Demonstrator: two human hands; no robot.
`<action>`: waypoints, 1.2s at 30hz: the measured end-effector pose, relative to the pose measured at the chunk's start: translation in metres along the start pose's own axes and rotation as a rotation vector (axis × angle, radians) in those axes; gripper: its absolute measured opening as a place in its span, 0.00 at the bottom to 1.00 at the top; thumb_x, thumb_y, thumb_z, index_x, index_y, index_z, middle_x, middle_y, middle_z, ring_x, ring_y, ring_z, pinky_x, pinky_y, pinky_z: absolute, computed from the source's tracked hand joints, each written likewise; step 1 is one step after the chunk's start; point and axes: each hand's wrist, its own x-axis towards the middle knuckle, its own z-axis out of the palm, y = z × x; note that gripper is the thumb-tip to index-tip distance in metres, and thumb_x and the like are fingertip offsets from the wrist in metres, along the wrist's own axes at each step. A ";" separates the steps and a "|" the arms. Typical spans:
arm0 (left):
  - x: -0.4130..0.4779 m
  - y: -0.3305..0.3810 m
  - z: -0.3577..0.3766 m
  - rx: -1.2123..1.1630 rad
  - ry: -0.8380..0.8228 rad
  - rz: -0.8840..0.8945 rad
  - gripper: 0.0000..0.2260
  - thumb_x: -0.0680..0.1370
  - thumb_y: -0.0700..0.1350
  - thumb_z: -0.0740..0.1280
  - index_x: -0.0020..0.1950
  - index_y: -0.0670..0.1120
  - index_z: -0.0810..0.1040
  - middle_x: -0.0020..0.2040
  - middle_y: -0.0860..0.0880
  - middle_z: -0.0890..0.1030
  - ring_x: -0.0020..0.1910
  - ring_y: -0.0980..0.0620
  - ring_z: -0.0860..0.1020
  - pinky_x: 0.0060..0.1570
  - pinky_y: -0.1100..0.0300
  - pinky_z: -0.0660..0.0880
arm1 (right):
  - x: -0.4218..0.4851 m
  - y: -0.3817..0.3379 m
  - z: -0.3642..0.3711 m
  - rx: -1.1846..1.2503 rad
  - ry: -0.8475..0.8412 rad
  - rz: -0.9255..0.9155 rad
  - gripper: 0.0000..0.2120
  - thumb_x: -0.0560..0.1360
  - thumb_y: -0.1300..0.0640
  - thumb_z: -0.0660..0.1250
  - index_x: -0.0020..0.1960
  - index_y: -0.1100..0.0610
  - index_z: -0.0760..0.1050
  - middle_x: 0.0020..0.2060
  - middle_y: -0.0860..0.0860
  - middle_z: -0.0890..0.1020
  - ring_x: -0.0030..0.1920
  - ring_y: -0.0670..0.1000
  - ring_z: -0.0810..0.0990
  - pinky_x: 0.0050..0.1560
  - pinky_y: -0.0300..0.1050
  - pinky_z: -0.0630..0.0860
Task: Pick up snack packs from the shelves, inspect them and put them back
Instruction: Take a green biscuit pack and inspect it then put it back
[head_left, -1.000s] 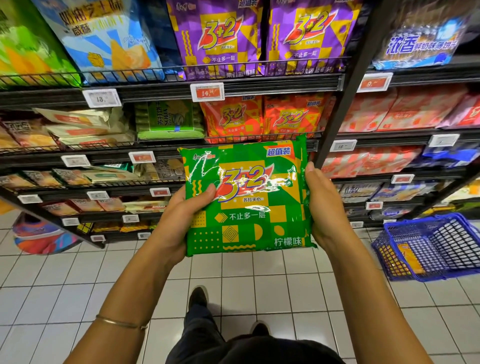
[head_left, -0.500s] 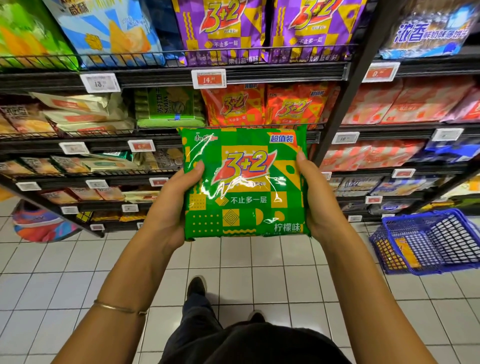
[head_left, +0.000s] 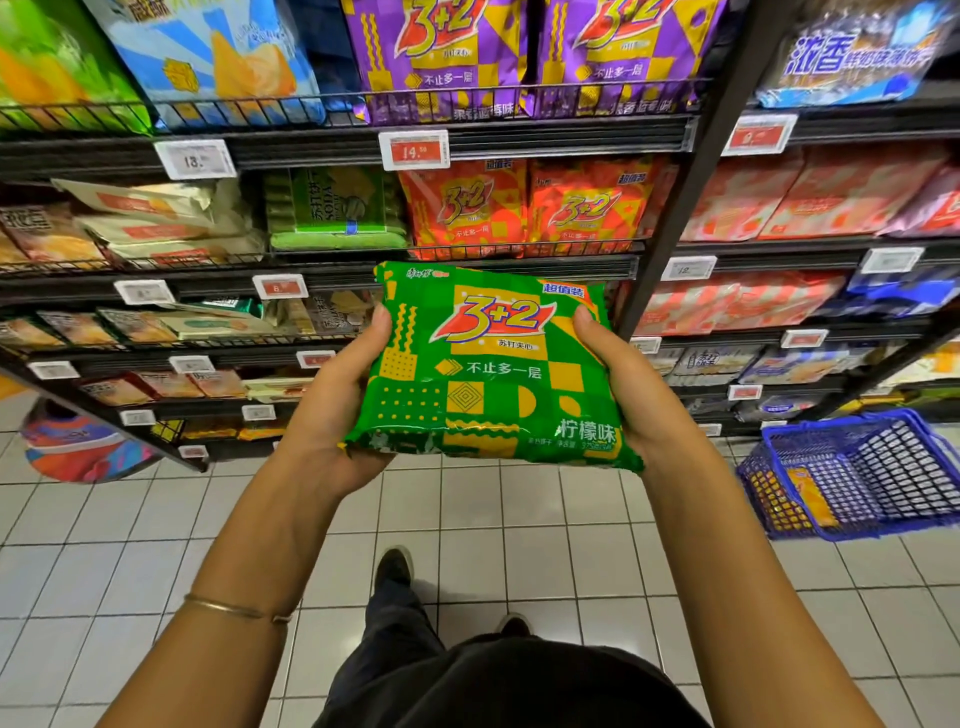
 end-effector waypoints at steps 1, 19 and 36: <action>0.000 -0.001 -0.002 -0.020 -0.013 -0.012 0.27 0.75 0.62 0.71 0.71 0.51 0.80 0.68 0.42 0.82 0.66 0.38 0.81 0.68 0.31 0.73 | -0.001 0.000 -0.001 0.008 -0.004 0.012 0.22 0.80 0.43 0.67 0.67 0.55 0.81 0.60 0.59 0.86 0.60 0.61 0.85 0.63 0.62 0.81; -0.007 -0.009 -0.017 0.393 -0.008 0.085 0.23 0.78 0.50 0.72 0.71 0.48 0.76 0.62 0.46 0.86 0.59 0.46 0.85 0.65 0.41 0.78 | -0.016 -0.007 -0.016 -0.209 -0.211 -0.288 0.24 0.75 0.57 0.71 0.70 0.50 0.73 0.62 0.52 0.85 0.61 0.55 0.85 0.55 0.49 0.84; -0.016 0.002 -0.012 0.319 -0.152 0.210 0.31 0.76 0.64 0.72 0.74 0.49 0.75 0.67 0.38 0.81 0.60 0.40 0.83 0.54 0.43 0.81 | -0.008 0.010 -0.011 0.286 -0.129 -0.255 0.16 0.74 0.55 0.71 0.60 0.57 0.85 0.55 0.56 0.88 0.54 0.57 0.88 0.53 0.55 0.84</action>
